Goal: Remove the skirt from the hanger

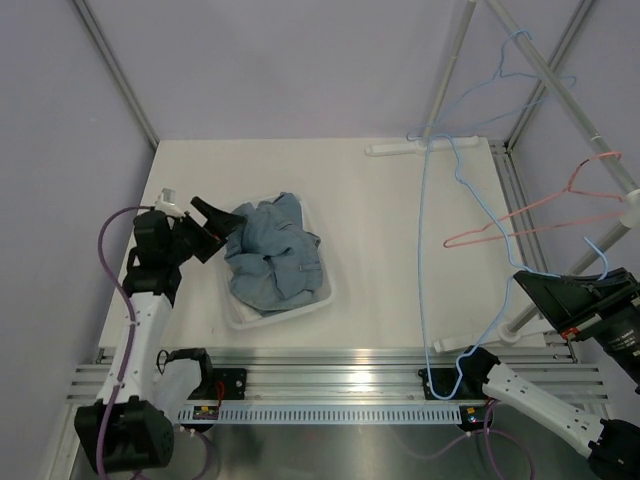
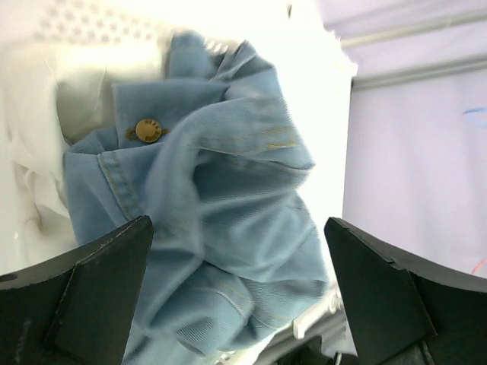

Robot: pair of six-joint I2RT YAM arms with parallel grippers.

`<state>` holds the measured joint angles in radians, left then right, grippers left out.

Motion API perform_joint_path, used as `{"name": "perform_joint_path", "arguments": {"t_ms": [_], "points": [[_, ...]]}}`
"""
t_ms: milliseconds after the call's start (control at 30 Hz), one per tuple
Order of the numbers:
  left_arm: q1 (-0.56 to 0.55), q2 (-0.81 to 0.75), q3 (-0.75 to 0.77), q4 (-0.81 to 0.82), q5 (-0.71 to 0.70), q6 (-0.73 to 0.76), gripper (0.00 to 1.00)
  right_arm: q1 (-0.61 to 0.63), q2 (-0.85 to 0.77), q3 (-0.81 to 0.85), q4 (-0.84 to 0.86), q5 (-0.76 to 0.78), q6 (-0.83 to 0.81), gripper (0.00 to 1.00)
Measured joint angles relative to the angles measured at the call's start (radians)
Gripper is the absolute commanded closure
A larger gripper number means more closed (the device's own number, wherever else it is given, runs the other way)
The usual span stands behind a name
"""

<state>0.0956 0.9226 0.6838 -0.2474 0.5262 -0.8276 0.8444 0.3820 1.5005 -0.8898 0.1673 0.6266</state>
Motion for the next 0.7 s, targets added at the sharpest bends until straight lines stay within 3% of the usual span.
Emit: {"name": "perform_joint_path", "arguments": {"t_ms": [300, 500, 567, 700], "points": [[0.0, -0.204, 0.217, -0.153, -0.182, -0.006, 0.01, 0.0, 0.095, 0.027, -0.024, 0.006, 0.003, 1.0], [-0.012, -0.209, 0.238, -0.13, -0.168, -0.054, 0.01, 0.0, 0.163, 0.053, -0.034, 0.031, 0.013, 1.0], [-0.072, -0.156, 0.296, -0.13, -0.161, -0.046, 0.01, 0.0, 0.189, 0.069, -0.037, 0.054, 0.022, 1.0], [-0.37, 0.002, 0.547, -0.181, -0.204, 0.058, 0.01, 0.0, 0.256, 0.103, -0.039, 0.113, 0.049, 1.0]]}}
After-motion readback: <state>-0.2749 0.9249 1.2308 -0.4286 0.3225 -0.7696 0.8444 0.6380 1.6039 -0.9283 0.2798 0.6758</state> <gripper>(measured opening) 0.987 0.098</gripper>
